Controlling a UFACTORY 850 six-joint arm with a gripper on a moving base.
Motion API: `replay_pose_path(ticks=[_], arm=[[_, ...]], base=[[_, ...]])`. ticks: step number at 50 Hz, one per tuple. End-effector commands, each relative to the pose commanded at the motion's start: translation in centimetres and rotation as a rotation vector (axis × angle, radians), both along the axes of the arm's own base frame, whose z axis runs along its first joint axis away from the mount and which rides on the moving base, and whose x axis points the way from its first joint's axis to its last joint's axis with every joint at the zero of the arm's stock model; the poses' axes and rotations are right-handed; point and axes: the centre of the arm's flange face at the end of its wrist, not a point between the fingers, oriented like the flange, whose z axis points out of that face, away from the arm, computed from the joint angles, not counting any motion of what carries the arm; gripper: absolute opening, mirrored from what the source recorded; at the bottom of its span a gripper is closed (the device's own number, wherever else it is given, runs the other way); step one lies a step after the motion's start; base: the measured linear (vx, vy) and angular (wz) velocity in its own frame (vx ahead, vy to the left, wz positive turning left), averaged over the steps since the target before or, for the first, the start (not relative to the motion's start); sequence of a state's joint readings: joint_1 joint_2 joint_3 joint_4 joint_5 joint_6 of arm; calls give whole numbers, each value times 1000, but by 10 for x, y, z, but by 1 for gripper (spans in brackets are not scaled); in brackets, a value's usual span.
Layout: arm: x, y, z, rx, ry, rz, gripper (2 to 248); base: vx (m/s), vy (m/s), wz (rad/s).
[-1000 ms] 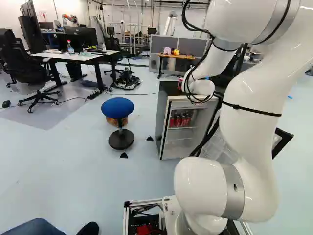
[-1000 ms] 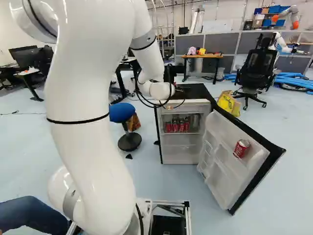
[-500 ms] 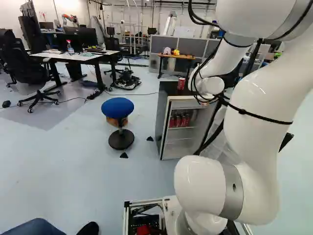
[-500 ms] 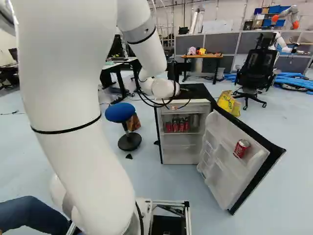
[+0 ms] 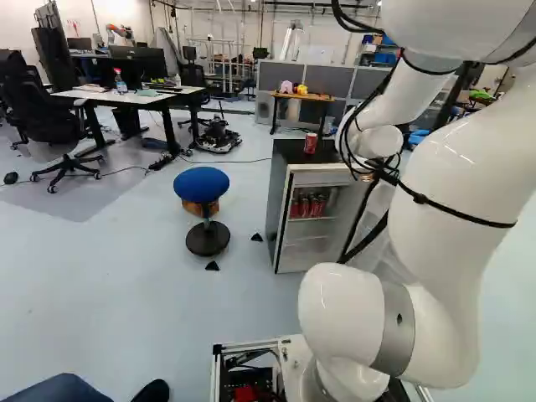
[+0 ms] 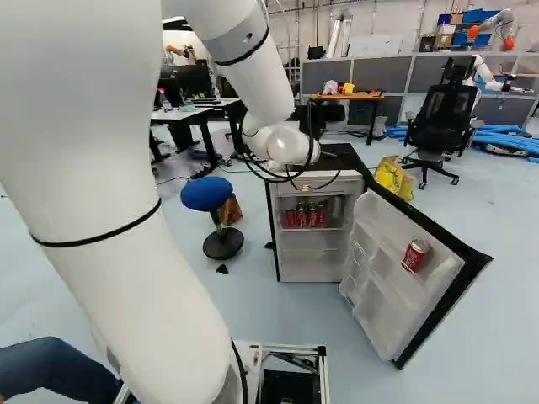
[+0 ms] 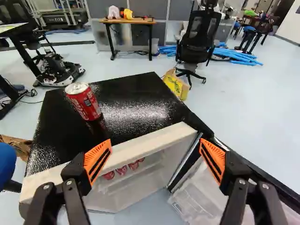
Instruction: Grab a drink from the fridge
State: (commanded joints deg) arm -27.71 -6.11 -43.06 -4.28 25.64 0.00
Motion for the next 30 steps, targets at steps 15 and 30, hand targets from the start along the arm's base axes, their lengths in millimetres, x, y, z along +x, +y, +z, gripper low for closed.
replay_pose_path(ticks=[15, 30], arm=[[-24, -17, 6, 41, 88, -57, 247], [-45, -34, 14, 87, 176, -116, 247]], base=[[0, 0, 0], [0, 0, 0]])
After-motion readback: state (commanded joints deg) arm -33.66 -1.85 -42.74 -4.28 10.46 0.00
